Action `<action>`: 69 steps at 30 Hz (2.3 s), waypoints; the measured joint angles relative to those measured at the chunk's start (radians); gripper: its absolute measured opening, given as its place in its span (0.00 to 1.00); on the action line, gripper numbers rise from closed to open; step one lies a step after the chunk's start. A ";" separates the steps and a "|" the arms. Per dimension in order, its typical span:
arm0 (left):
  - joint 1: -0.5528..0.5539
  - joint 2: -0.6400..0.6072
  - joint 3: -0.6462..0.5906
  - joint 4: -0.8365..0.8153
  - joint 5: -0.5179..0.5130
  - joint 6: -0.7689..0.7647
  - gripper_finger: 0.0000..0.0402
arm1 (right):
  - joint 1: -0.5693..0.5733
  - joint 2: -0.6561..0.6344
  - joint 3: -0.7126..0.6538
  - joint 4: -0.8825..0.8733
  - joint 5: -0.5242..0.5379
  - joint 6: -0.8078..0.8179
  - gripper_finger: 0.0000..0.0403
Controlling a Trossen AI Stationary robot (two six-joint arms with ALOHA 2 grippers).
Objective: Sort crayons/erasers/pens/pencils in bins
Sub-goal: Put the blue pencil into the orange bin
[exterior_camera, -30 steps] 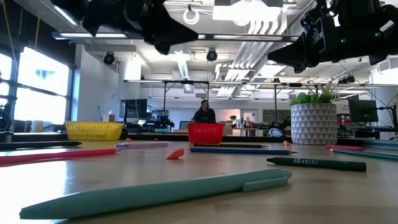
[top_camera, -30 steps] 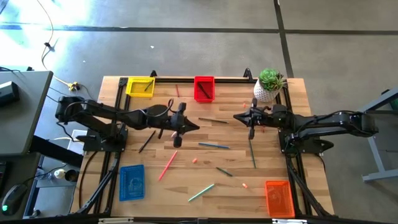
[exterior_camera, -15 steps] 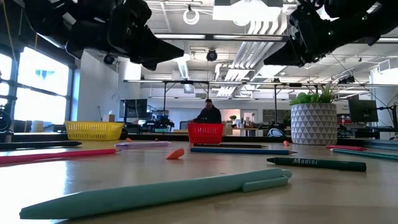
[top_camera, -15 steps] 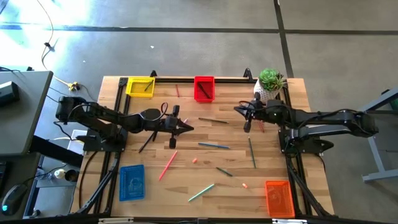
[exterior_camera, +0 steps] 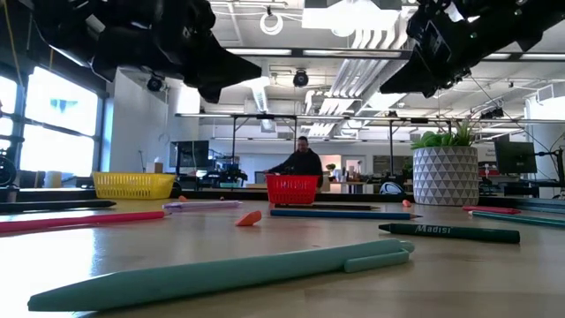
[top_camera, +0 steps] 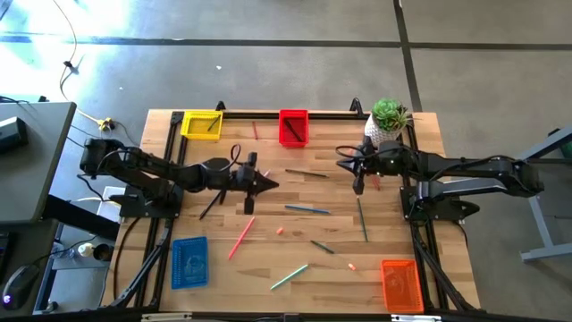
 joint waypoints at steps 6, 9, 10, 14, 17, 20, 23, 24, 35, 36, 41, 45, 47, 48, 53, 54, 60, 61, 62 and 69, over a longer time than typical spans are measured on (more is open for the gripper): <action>0.081 0.000 0.000 0.001 0.095 0.018 0.00 | 0.000 0.000 0.002 0.022 -0.014 0.063 0.00; 0.133 0.000 0.000 0.007 0.128 0.033 0.00 | 0.000 0.000 0.002 0.023 -0.014 0.100 0.00; 0.149 0.000 0.000 0.008 0.131 0.043 0.00 | 0.000 0.000 0.002 0.023 -0.013 0.112 0.00; 0.195 0.000 0.000 0.009 0.208 0.067 0.00 | 0.000 0.000 0.002 0.023 0.001 0.131 0.00; 0.220 0.000 0.000 0.010 0.251 0.046 0.00 | 0.000 0.002 0.002 0.030 0.001 0.129 0.00; 0.229 0.000 0.000 0.009 0.278 -0.002 0.00 | -0.005 0.025 0.002 0.085 -0.007 0.073 0.00; 0.210 0.000 0.000 0.002 0.287 -0.050 0.00 | -0.044 0.059 0.002 0.174 -0.115 -0.030 0.00; 0.200 0.000 0.000 0.003 0.284 -0.060 0.00 | -0.062 0.073 0.002 0.196 -0.163 -0.052 0.00; 0.038 0.000 0.001 0.041 0.041 -0.039 0.00 | -0.093 0.262 0.054 0.087 -0.250 -0.140 0.00; 0.033 0.000 0.001 0.050 0.040 -0.048 0.00 | -0.078 0.284 0.082 0.049 -0.228 -0.120 0.00; 0.018 0.000 0.001 0.071 0.039 -0.057 0.00 | 0.036 0.403 0.215 -0.157 -0.107 -0.052 0.00; 0.020 0.000 0.001 0.079 0.020 -0.065 0.00 | 0.141 0.486 0.294 -0.243 -0.054 0.024 0.03; 0.020 0.000 0.001 0.079 0.015 -0.065 0.00 | 0.188 0.521 0.325 -0.279 -0.033 0.075 0.06; 0.020 0.000 0.001 0.079 0.016 -0.065 0.00 | 0.210 0.539 0.338 -0.293 -0.022 0.097 0.08; 0.007 0.000 0.001 0.077 0.058 -0.059 0.00 | 0.304 0.628 0.380 -0.341 -0.017 0.140 0.20; 0.003 0.000 0.001 0.077 0.058 -0.056 0.00 | 0.318 0.644 0.385 -0.342 -0.016 0.146 0.22; -0.011 -0.001 -0.053 0.116 0.030 -0.046 0.00 | 0.359 0.738 0.400 -0.353 0.077 0.242 0.30; -0.012 -0.001 -0.071 0.147 0.028 -0.056 0.00 | 0.359 0.751 0.400 -0.354 0.096 0.255 0.31; -0.012 -0.001 -0.088 0.177 0.027 -0.065 0.00 | 0.359 0.763 0.400 -0.355 0.113 0.267 0.31; -0.013 -0.002 -0.166 0.250 0.016 -0.098 0.00 | 0.359 0.831 0.400 -0.346 0.128 0.272 0.31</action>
